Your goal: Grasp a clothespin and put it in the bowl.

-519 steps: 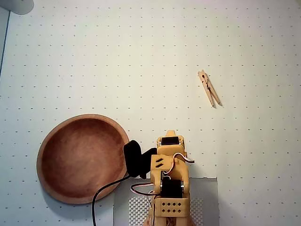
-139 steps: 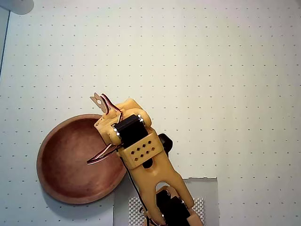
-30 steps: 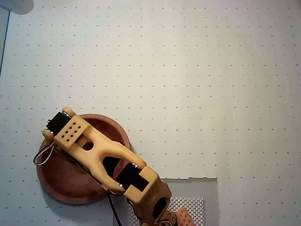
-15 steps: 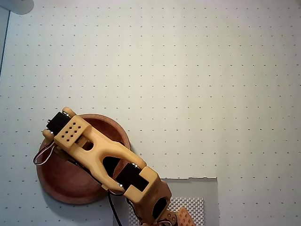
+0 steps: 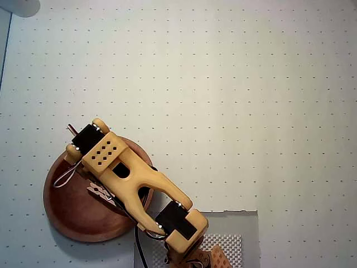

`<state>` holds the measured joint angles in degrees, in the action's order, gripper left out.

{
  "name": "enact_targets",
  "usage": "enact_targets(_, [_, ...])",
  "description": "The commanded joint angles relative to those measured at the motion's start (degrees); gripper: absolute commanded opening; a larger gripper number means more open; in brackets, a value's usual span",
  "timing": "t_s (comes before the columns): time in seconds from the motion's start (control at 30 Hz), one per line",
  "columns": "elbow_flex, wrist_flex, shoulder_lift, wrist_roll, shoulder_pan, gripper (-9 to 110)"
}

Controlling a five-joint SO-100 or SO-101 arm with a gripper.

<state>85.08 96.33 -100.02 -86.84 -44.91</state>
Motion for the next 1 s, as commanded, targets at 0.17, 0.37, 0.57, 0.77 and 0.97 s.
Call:
enact_targets(0.17, [-9.76, -0.35, -19.42, 17.14, 17.14, -3])
enact_targets(0.37, [-13.97, -0.35, -28.65, 29.71, 26.98, -3])
enact_targets(0.57, [-13.54, -2.99, -38.06, 47.11, 33.84, -3])
enact_targets(0.77, [-6.06, -13.89, -48.43, 66.53, 42.80, -3])
enact_targets(0.97, [12.04, -23.99, -56.87, 77.17, 48.52, -3])
